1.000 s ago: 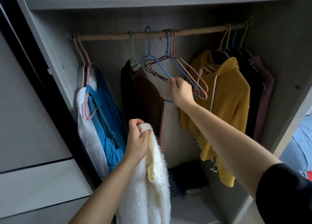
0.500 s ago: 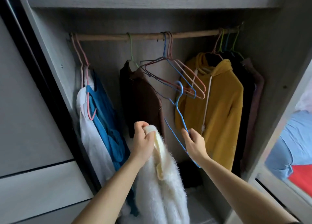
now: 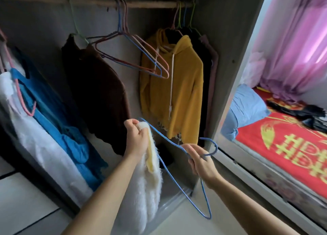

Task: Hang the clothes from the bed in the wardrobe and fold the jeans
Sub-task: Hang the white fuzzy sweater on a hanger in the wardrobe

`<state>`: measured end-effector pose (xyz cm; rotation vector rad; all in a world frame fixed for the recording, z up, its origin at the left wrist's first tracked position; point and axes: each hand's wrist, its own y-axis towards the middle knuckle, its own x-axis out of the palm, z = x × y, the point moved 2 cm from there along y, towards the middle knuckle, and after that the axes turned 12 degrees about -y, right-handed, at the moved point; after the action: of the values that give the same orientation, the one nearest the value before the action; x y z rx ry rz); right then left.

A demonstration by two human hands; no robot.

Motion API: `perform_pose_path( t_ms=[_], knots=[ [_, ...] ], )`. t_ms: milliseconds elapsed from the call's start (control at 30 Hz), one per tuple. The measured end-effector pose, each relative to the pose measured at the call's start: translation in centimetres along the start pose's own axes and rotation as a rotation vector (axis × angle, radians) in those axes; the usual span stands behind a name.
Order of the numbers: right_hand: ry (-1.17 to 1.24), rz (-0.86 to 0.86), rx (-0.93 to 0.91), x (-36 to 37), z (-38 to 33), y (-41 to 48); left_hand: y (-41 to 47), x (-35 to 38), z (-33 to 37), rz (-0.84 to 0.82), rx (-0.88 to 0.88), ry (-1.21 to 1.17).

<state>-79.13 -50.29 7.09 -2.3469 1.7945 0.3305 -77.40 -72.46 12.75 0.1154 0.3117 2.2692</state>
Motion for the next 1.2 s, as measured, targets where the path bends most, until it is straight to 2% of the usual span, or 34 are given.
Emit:
perform_pose_path(
  t_ms=[200, 367, 433, 567, 700, 833, 900, 967, 1133, 1200],
  knots=[
    [-0.337, -0.022, -0.049, -1.1, 2.8, -3.2, -3.2, 3.4, -0.4, -0.082, -0.026, 0.047],
    [-0.445, -0.048, -0.010, -1.9, 3.3, -2.7, -7.0, 7.0, 1.5, -0.252, 0.038, 0.017],
    [-0.522, 0.018, -0.016, -3.5, 3.7, -2.3, -8.4, 8.6, 2.2, -0.306, 0.066, 0.018],
    [-0.561, 0.199, 0.089, -10.9, 5.0, -2.8, -10.5, 11.3, 1.7, -0.358, 0.043, 0.063],
    [-0.701, 0.351, -0.096, -18.3, 4.3, -4.6, -13.4, 14.5, -0.8, -0.434, -0.028, 0.212],
    [-0.666, 0.389, -0.126, -23.6, 5.2, -6.0, -15.4, 17.6, -3.1, -0.311, 0.007, 0.444],
    [-0.631, 0.375, -0.094, -25.8, 6.5, -6.4, -15.9, 19.4, -3.6, -0.262, -0.067, 0.488],
    [-0.622, 0.319, -0.071, -26.9, 7.8, -6.7, -16.5, 20.9, -3.8, -0.270, -0.167, 0.437],
    [-0.580, 0.258, 0.072, -30.2, 10.8, -7.2, -19.3, 26.3, -2.7, -0.342, -0.591, -0.026],
    [-0.527, 0.268, 0.114, -31.2, 11.1, -7.4, -20.0, 27.7, -2.2, -0.462, -0.729, -0.100]
  ],
)
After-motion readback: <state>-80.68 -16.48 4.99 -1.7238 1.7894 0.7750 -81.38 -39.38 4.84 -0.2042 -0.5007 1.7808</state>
